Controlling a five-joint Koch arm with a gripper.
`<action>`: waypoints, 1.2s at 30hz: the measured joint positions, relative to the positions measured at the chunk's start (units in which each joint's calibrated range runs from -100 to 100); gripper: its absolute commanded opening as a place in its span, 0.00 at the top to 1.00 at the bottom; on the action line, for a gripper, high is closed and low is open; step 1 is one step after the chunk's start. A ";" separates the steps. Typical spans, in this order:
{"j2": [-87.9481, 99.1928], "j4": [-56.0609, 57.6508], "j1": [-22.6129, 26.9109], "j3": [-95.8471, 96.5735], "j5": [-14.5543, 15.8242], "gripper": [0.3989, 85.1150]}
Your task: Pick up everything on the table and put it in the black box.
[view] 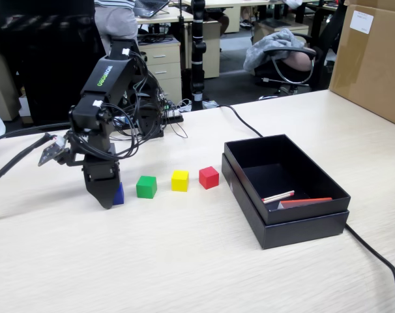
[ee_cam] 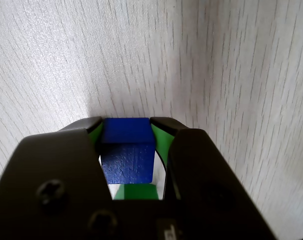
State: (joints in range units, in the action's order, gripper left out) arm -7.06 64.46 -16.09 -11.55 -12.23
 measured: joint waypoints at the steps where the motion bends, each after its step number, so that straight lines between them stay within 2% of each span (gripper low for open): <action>1: 0.13 0.00 0.00 0.00 -0.05 0.99; 7: 7.38 0.08 1.37 1.37 0.05 0.99; 10: 19.81 0.08 4.69 1.37 0.49 0.99; 15: 29.39 0.54 9.08 1.28 1.95 0.99; 16: 32.36 0.54 12.26 1.28 3.61 0.99; 18: 32.75 0.70 13.14 0.64 4.15 0.99; 19: 33.27 0.62 16.70 -1.92 7.13 0.99; 20: 33.53 0.62 18.85 -3.93 8.55 0.99; 22: 33.53 0.62 20.66 -5.02 9.43 0.99; 23: 33.14 0.62 23.49 -5.84 11.67 0.99; 25: 28.74 0.62 27.45 -12.69 13.92 0.99; 31: 12.69 1.78 31.21 -20.08 17.00 0.99; 35: 5.44 1.78 32.19 -23.73 17.88 0.99; 36: -2.59 1.78 32.38 -24.55 19.39 0.99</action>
State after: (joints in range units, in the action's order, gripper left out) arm -9.64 66.24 16.29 -36.10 7.16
